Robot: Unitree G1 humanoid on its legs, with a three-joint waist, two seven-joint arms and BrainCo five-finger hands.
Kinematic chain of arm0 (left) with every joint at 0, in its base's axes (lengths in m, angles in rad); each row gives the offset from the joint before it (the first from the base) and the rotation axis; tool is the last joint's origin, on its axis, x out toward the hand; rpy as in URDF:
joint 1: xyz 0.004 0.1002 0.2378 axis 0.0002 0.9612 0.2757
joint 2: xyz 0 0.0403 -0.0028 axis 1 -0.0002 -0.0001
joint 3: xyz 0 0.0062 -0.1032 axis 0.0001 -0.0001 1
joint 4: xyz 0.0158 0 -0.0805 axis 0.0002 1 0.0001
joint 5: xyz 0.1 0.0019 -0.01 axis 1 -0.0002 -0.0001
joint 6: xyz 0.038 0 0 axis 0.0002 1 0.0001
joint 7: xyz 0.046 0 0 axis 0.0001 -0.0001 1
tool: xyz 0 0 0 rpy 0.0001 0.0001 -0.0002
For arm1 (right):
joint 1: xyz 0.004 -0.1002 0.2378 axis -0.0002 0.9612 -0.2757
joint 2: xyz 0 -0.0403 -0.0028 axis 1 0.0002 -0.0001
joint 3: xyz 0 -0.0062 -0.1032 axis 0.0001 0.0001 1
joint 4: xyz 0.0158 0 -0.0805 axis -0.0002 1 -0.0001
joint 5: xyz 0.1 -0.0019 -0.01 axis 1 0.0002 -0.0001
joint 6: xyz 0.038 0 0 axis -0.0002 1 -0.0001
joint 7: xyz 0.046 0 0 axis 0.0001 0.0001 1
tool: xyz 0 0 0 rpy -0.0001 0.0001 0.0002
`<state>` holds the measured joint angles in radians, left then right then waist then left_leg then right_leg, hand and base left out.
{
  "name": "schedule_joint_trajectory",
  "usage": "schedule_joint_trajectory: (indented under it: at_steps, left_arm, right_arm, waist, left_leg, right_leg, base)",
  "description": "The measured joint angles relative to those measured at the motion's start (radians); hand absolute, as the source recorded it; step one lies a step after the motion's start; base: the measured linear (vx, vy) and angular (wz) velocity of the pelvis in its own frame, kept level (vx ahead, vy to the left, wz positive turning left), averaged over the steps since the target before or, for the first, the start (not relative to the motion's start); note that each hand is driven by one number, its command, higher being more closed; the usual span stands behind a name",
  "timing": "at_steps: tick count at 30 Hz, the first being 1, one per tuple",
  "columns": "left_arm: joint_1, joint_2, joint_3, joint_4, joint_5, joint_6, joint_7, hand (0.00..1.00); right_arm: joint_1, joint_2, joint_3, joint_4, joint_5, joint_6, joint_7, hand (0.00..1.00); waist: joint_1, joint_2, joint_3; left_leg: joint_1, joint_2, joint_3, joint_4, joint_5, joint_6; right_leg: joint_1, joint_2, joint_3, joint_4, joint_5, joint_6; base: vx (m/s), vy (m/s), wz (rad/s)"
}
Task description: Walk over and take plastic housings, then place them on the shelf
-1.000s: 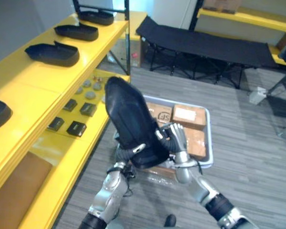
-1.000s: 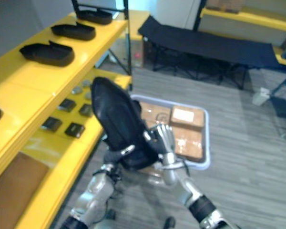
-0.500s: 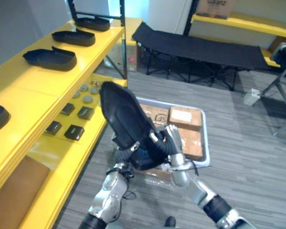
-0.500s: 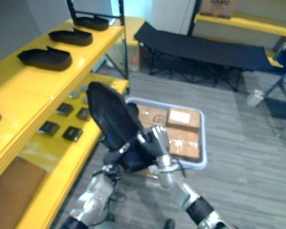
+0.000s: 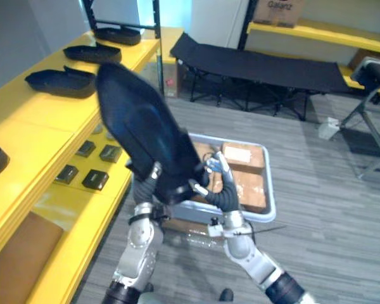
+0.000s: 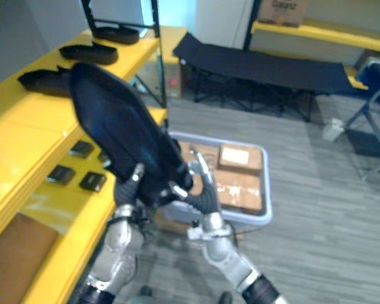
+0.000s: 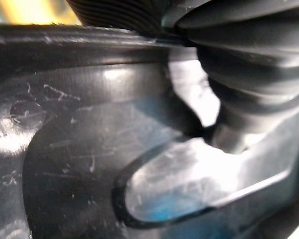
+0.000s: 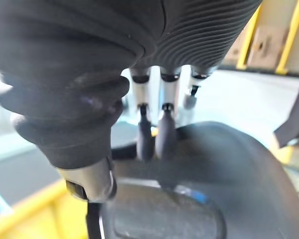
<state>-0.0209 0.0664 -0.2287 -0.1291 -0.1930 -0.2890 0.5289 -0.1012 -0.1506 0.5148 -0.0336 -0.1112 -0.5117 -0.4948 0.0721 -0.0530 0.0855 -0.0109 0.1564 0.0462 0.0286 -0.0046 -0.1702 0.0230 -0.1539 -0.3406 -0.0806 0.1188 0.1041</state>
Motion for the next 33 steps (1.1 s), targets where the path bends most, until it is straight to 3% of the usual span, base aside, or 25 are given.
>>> schedule_joint_trajectory:
  at_steps: [3, 9, 13, 16, 20, 28, 31, 33]
  left_arm:
    - [0.038, -0.015, 0.041, -0.012, 0.132, 0.001, 0.064, 1.0]
    - [0.065, -0.034, 0.142, -0.012, 0.329, 0.033, 0.194, 1.0]
    - [0.095, -0.038, 0.188, -0.039, 0.326, 0.036, 0.208, 1.0]
    - [0.162, -0.047, 0.22, -0.089, 0.295, 0.012, 0.186, 1.0]
    - [0.231, -0.068, 0.253, -0.13, 0.246, -0.019, 0.142, 1.0]
    - [0.322, -0.077, 0.305, -0.187, 0.229, -0.03, 0.125, 1.0]
    - [0.347, -0.078, 0.342, -0.23, 0.231, -0.025, 0.13, 1.0]
    - [0.363, -0.078, 0.366, -0.264, 0.236, -0.02, 0.13, 1.0]
  right_arm:
    - [0.034, 0.002, -0.126, -0.063, 0.175, -0.006, 0.09, 0.0]
    - [0.118, 0.004, -0.323, -0.15, 0.298, -0.012, 0.091, 0.0]
    - [0.206, 0.022, -0.401, -0.145, 0.355, 0.037, 0.084, 0.0]
    - [0.292, 0.048, -0.461, -0.097, 0.425, 0.096, 0.127, 0.0]
    - [0.378, 0.074, -0.509, -0.02, 0.515, 0.118, 0.214, 0.0]
    - [0.355, 0.071, -0.471, 0.01, 0.593, 0.13, 0.447, 0.0]
    - [0.313, 0.059, -0.352, 0.031, 0.61, 0.166, 0.528, 0.0]
    - [0.292, 0.053, -0.246, 0.033, 0.607, 0.184, 0.561, 0.0]
  waist:
    - [-0.008, 0.008, -0.008]
    - [-0.034, 0.012, -0.01]
    - [-0.048, 0.014, -0.014]
    - [-0.06, 0.017, -0.016]
    - [-0.067, 0.022, -0.016]
    - [-0.06, 0.044, -0.022]
    - [-0.042, 0.05, -0.021]
    - [-0.011, 0.053, -0.021]
  left_leg:
    - [0.016, 0.0, 0.02, -0.004, -0.006, 0.002]
    - [0.04, 0.002, 0.053, -0.014, -0.013, 0.003]
    - [0.044, 0.002, 0.066, -0.022, -0.015, 0.004]
    - [0.045, 0.001, 0.078, -0.022, -0.021, 0.005]
    - [0.045, 0.001, 0.083, -0.022, -0.025, 0.005]
    - [0.042, 0.002, 0.058, -0.011, -0.03, 0.007]
    - [0.005, 0.0, -0.015, 0.018, -0.04, 0.014]
    - [-0.044, -0.007, -0.059, 0.029, -0.026, 0.032]
  right_leg:
    - [0.001, -0.001, 0.017, -0.005, -0.001, 0.001]
    - [-0.001, 0.0, 0.046, -0.007, 0.0, 0.002]
    - [-0.007, 0.001, 0.055, 0.001, 0.003, 0.007]
    - [-0.014, 0.0, 0.068, 0.001, 0.005, 0.01]
    - [-0.017, 0.0, 0.072, 0.001, 0.005, 0.01]
    - [0.007, 0.0, 0.047, 0.0, 0.0, 0.011]
    - [0.04, -0.001, -0.032, 0.001, -0.015, 0.011]
    - [0.079, -0.01, -0.138, 0.001, -0.033, 0.018]
  base:
    - [-0.01, 0.016, -0.19]
    - [0.01, 0.012, -0.14]
    - [0.03, 0.013, -0.09]
    - [0.03, 0.016, -0.11]
    - [0.01, 0.009, -0.04]
    - [0.0, 0.004, 0.09]
    - [-0.02, -0.006, 0.73]
    - [-0.02, -0.012, 1.24]
